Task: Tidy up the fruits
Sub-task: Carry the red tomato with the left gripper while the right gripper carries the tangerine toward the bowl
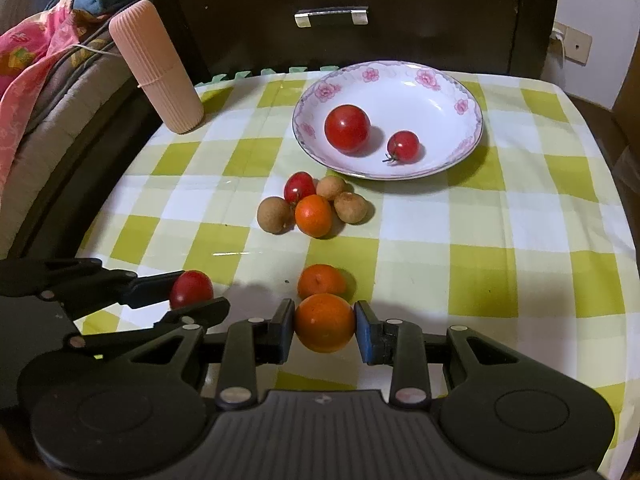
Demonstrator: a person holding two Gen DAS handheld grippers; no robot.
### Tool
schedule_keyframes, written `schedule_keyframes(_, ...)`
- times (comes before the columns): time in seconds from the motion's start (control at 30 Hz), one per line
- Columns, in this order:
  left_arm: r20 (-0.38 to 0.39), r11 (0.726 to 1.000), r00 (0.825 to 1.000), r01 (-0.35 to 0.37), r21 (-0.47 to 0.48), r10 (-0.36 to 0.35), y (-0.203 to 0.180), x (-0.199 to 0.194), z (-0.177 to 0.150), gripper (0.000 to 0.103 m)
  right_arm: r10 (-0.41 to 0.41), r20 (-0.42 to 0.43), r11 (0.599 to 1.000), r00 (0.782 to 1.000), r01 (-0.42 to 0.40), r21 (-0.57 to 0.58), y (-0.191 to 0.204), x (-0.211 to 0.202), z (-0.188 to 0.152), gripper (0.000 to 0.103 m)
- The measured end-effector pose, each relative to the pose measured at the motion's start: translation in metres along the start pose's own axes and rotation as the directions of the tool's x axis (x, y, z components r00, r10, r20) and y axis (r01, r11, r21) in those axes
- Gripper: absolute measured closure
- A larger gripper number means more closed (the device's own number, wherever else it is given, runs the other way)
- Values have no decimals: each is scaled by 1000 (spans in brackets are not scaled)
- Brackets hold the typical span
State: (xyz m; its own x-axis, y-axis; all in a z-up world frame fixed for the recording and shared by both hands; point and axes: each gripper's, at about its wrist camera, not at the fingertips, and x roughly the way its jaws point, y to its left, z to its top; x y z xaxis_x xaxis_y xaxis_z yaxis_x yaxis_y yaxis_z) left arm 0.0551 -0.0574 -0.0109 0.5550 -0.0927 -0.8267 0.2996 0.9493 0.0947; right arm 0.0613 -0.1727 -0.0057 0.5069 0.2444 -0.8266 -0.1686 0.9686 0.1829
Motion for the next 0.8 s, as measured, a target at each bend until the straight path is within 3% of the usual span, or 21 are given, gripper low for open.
schedule_keyframes(0.8,51,1000,998,-23,15,22,4,0,22,67,-22,55,999,998,21,25,-11,-7,16,72)
